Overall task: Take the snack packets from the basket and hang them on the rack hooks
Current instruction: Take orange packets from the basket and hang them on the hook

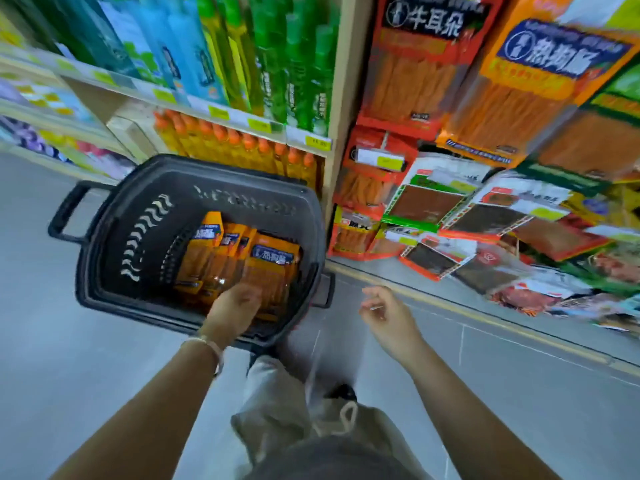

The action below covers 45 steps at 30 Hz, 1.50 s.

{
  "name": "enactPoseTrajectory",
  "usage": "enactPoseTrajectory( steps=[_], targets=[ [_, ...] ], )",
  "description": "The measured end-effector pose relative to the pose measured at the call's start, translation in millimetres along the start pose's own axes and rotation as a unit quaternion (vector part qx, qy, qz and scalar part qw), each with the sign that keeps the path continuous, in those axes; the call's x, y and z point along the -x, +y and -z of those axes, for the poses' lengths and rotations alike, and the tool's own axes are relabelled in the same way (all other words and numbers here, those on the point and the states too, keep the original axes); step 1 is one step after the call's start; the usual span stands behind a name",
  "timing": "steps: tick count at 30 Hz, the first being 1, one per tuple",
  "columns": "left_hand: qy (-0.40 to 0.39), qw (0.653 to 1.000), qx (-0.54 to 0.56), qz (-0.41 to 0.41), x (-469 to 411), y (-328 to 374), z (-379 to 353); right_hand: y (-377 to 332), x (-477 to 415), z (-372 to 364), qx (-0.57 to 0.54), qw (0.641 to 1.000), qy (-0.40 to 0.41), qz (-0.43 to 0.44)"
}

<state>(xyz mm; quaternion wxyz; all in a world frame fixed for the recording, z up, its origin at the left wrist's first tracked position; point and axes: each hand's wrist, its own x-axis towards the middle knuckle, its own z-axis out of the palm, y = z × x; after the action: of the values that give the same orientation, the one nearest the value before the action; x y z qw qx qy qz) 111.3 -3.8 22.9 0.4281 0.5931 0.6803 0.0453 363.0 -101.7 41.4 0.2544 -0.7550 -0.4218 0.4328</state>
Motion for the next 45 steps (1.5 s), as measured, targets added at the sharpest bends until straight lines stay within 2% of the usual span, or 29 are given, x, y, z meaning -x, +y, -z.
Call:
enactPoseTrajectory(
  steps=[5,8,10,17,19,22,26,28,33,36,40,43,45],
  targets=[
    [-0.021,0.998,0.022,0.055,-22,-58,35,-22,-22,-78,0.031,0.996,-0.088,-0.005],
    [-0.04,0.997,0.011,0.059,-49,-81,64,-44,-51,-118,0.023,0.994,-0.098,-0.03],
    [-0.082,0.995,-0.007,0.056,-69,-93,81,-57,-71,-143,0.018,0.993,-0.103,-0.051],
    [-0.165,0.983,-0.045,0.072,-162,-143,121,-73,-163,-236,-0.045,0.96,-0.186,-0.204],
    [-0.182,0.978,-0.058,0.085,-190,-155,120,-63,-183,-259,-0.026,0.954,-0.174,-0.243],
    [-0.219,0.966,-0.081,0.114,-221,-168,113,-49,-209,-290,0.018,0.955,-0.151,-0.254],
    [-0.199,0.969,-0.075,0.124,-248,-183,104,-46,-242,-331,0.019,0.963,-0.137,-0.233],
    [-0.216,0.964,-0.085,0.13,-256,-187,102,-46,-257,-349,-0.021,0.961,-0.131,-0.241],
    [-0.211,0.963,-0.071,0.15,-267,-196,97,-47,-281,-381,-0.15,0.925,-0.076,-0.34],
    [-0.208,0.965,-0.056,0.151,-268,-201,97,-49,-288,-391,-0.129,0.943,-0.072,-0.298],
    [-0.18,0.969,0.005,0.171,-268,-212,97,-56,-287,-389,-0.166,0.935,-0.083,-0.301],
    [-0.176,0.97,0.02,0.167,-268,-215,101,-61,-280,-366,-0.28,0.911,-0.023,-0.302],
    [-0.179,0.968,0.019,0.172,-271,-212,103,-63,-271,-342,-0.306,0.903,0.018,-0.3]
  ],
)
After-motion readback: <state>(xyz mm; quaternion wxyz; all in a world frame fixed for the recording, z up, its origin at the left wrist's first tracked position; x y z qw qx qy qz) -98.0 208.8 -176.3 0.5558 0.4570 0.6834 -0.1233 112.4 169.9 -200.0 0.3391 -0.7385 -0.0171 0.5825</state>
